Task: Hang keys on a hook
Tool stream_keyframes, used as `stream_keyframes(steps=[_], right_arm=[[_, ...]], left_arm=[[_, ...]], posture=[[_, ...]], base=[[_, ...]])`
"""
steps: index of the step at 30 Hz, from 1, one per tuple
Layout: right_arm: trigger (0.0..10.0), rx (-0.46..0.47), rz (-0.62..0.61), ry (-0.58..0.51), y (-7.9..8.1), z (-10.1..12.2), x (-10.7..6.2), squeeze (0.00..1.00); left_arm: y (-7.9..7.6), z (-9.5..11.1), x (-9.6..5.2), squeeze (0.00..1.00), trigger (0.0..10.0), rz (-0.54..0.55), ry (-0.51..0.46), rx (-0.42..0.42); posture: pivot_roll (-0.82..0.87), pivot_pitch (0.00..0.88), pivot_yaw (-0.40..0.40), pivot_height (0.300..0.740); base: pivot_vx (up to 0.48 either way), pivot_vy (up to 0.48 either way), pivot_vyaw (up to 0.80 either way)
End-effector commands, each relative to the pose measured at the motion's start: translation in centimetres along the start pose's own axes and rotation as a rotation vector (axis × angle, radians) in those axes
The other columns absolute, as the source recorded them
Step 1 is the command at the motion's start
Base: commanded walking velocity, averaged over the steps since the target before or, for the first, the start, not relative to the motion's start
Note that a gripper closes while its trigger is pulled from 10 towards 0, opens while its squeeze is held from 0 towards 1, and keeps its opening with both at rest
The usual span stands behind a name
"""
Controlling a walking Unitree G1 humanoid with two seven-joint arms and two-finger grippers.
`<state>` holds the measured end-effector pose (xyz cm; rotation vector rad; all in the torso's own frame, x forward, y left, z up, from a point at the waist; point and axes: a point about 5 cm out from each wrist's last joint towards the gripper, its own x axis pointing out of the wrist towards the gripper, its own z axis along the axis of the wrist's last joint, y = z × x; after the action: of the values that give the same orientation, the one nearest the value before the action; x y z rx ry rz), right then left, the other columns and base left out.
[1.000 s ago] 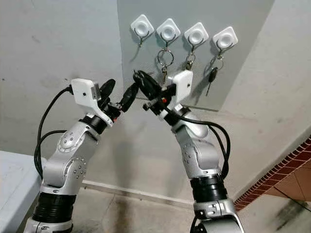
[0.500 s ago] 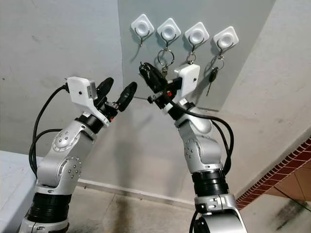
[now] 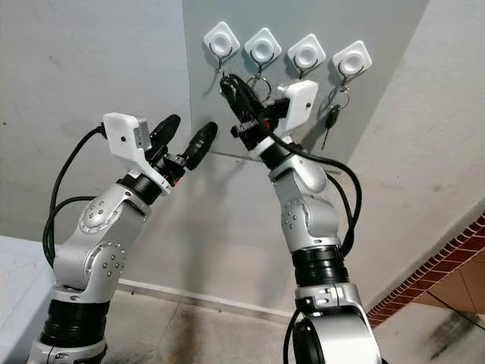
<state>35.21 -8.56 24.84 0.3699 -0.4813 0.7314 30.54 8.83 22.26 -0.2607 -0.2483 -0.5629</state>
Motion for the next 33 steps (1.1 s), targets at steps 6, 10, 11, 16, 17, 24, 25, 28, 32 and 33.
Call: stream_keyframes(steps=[6, 10, 11, 16, 17, 24, 25, 28, 32, 33], right_arm=[[10.0, 0.068, -0.004, -0.03, 0.2, 0.0, 0.9, 0.0], [10.0, 0.1, 0.001, -0.034, 0.3, -0.1, 1.1, 0.0], [10.0, 0.1, 0.001, -0.034, 0.3, -0.1, 1.1, 0.0], [10.0, 0.15, 0.012, -0.047, 0.6, -0.1, 1.4, 0.0], [10.0, 0.153, 0.014, -0.046, 0.7, -0.1, 1.4, 0.0], [10.0, 0.17, 0.031, -0.033, 1.0, -0.4, 1.6, 0.0], [10.0, 0.185, 0.033, -0.024, 1.2, -0.6, 1.7, 0.0], [10.0, 0.199, 0.035, -0.02, 1.3, -0.8, 1.8, 0.0], [10.0, 0.217, 0.029, -0.022, 1.3, -0.8, 1.9, 0.0], [10.0, 0.222, 0.028, -0.025, 1.3, -0.8, 1.9, 0.0]], left_arm=[[-0.6, 0.7, 0.3, 0.0, 10.0, -0.019, -0.019, -0.001], [-0.6, 0.7, 0.3, 0.0, 10.0, -0.016, -0.019, -0.005], [-0.6, 0.7, 0.3, 0.0, 10.0, -0.016, -0.019, -0.005], [-0.7, 0.7, 0.3, 0.0, 10.0, -0.014, -0.019, -0.009], [-0.7, 0.7, 0.3, 0.0, 10.0, -0.013, -0.021, -0.008], [-0.7, 0.7, 0.3, 0.0, 10.0, -0.012, -0.02, -0.009], [-0.7, 0.7, 0.2, 0.0, 10.0, -0.01, -0.02, -0.01], [-0.8, 0.7, 0.2, 0.0, 10.0, -0.008, -0.02, -0.01], [-0.8, 0.8, 0.2, 0.0, 10.0, -0.006, -0.021, -0.014], [-0.8, 0.8, 0.2, 0.0, 10.0, -0.005, -0.021, -0.016]], posture=[[0.02, 0.0, -0.044, 0.74], [0.02, 0.0, -0.045, 0.74], [0.02, 0.0, -0.045, 0.74], [0.02, 0.0, -0.046, 0.74], [0.02, 0.0, -0.049, 0.74], [0.03, 0.0, -0.05, 0.74], [0.03, 0.0, -0.051, 0.74], [0.03, 0.0, -0.052, 0.74], [0.03, 0.0, -0.053, 0.74], [0.03, 0.0, -0.053, 0.74]], base=[[0.0, 0.0, 0.0], [0.0, 0.0, 0.0], [0.0, 0.0, 0.0], [0.0, 0.0, 0.0], [0.0, 0.0, 0.0], [0.0, 0.0, 0.0], [0.0, 0.0, 0.0], [0.0, 0.0, 0.0], [0.0, 0.0, 0.0], [0.0, 0.0, 0.0]])
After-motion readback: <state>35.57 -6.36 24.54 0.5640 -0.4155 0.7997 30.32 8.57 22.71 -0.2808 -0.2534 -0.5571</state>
